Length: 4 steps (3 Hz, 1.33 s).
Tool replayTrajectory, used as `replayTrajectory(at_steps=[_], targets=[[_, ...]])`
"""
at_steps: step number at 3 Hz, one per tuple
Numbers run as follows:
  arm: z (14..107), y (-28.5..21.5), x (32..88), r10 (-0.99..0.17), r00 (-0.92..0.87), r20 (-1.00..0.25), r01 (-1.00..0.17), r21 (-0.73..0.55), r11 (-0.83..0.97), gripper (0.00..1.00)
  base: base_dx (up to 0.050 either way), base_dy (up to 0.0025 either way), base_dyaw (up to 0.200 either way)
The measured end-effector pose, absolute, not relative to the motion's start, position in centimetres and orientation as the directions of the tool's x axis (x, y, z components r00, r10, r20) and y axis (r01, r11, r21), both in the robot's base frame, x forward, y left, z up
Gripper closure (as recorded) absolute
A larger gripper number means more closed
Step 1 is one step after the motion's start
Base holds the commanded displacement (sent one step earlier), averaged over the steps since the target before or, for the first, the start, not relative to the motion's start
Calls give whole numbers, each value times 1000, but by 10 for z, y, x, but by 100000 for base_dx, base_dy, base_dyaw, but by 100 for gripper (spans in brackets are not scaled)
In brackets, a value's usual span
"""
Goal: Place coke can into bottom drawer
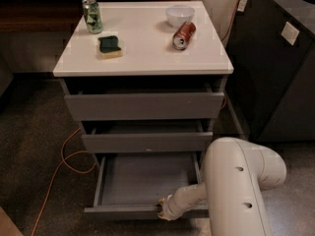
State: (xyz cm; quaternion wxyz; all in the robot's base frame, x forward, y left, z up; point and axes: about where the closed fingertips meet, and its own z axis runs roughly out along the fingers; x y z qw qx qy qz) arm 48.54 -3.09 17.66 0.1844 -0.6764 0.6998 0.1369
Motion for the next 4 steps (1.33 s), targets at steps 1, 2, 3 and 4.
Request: replayTrajectory(at_steps=[1,2,3,4], targets=[[177,-31,485,-896,-17,-443,-997,-58,47,100,0,0,0],[179,-29,469,-889,7,-459,-997,-72,30,100,0,0,0],[179,-29,466,-887,10,-462,-997,-75,27,83,0,0,0],[188,-27,454,-876,40,-482,-995,-100,10,60,0,0,0]])
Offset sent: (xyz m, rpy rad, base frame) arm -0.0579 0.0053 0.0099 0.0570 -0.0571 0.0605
